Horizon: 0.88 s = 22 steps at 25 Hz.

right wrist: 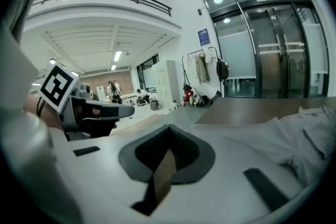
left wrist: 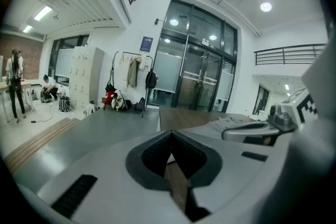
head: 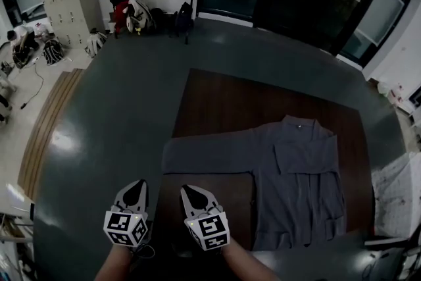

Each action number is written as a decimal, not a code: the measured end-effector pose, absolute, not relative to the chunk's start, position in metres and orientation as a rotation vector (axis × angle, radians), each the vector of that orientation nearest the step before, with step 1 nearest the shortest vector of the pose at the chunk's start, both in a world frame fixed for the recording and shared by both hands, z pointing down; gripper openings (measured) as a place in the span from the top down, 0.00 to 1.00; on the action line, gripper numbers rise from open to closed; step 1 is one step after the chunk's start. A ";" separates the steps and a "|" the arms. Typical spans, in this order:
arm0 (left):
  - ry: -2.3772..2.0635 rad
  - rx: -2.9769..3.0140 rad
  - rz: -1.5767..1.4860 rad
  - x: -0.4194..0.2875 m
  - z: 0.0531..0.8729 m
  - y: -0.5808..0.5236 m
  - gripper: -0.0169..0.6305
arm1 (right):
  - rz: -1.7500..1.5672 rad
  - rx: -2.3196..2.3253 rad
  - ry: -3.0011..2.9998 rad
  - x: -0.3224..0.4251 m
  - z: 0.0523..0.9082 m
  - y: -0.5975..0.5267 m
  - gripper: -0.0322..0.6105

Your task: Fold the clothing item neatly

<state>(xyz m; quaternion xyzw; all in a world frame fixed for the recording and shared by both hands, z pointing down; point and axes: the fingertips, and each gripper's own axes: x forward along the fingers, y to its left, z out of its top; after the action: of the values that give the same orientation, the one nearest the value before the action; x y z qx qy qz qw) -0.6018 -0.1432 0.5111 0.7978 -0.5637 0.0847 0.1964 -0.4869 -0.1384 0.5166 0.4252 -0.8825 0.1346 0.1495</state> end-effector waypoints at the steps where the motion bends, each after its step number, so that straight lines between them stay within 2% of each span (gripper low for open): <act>1: -1.552 2.252 0.250 -0.607 0.514 -0.147 0.96 | 0.384 1.227 -2.517 -0.498 0.520 -0.141 0.97; 10: -1.362 2.310 0.311 -0.669 0.548 -0.190 0.96 | 0.403 1.268 -2.264 -0.569 0.581 -0.177 0.96; 13: -1.292 2.333 0.308 -0.667 0.556 -0.197 0.96 | 0.430 1.251 -2.179 -0.574 0.606 -0.182 0.88; 22: -1.144 2.376 0.332 -0.657 0.572 -0.200 0.96 | 0.401 1.266 -1.949 -0.573 0.653 -0.204 0.83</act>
<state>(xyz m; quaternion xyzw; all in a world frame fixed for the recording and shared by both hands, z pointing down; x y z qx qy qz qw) -0.6567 -0.2001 0.5716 0.8680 -0.4178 0.1214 0.2395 -0.5731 -0.2038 0.6526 0.4960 -0.7639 0.1572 0.3817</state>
